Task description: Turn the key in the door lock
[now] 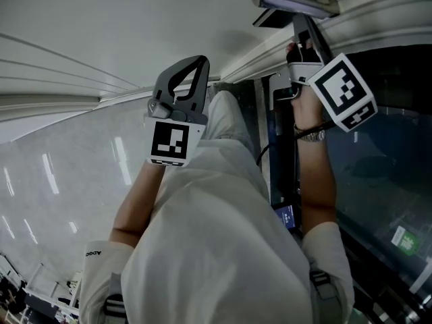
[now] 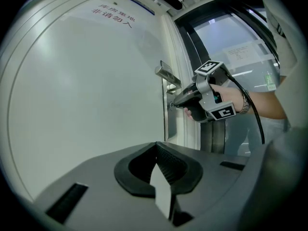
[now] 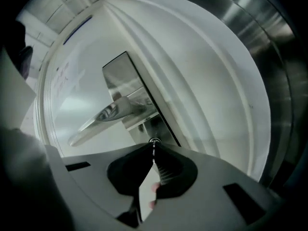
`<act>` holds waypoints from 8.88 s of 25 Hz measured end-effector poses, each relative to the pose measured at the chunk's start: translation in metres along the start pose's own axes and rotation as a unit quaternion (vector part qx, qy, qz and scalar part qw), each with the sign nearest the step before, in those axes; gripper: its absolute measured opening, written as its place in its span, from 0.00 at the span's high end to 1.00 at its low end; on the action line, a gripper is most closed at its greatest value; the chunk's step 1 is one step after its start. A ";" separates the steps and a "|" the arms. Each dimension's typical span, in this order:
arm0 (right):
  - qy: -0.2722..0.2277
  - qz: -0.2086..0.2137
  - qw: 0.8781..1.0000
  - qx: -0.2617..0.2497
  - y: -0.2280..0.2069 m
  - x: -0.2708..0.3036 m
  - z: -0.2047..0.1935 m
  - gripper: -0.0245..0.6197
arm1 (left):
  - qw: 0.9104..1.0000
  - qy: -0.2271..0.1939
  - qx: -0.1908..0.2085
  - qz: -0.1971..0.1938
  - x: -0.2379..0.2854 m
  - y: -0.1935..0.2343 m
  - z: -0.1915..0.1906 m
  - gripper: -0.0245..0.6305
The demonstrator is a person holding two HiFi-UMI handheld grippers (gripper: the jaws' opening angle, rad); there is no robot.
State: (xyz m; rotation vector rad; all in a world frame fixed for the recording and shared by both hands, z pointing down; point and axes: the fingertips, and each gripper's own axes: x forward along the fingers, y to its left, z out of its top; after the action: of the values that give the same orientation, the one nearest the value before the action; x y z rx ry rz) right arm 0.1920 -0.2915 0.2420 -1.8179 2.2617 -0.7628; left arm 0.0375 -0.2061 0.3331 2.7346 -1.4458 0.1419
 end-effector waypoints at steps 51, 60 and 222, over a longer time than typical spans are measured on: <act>0.034 -0.047 0.860 -0.507 0.009 -0.020 -0.008 0.74 | 1.000 -0.007 -0.003 -0.014 0.005 -0.005 0.000 0.95; 0.035 -0.100 0.691 -0.715 0.011 -0.011 -0.013 0.74 | 1.000 -0.006 -0.004 -0.010 0.003 -0.002 -0.001 0.95; 0.007 -0.145 0.680 -0.719 0.010 0.004 -0.017 0.94 | 1.000 -0.001 -0.005 -0.016 0.009 -0.008 -0.006 0.95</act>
State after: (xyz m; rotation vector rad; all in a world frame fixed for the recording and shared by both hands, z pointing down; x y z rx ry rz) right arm 0.1756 -0.2892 0.2528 -2.5347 2.7032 1.5765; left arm 0.0488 -0.2086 0.3404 2.7496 -1.3983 0.1311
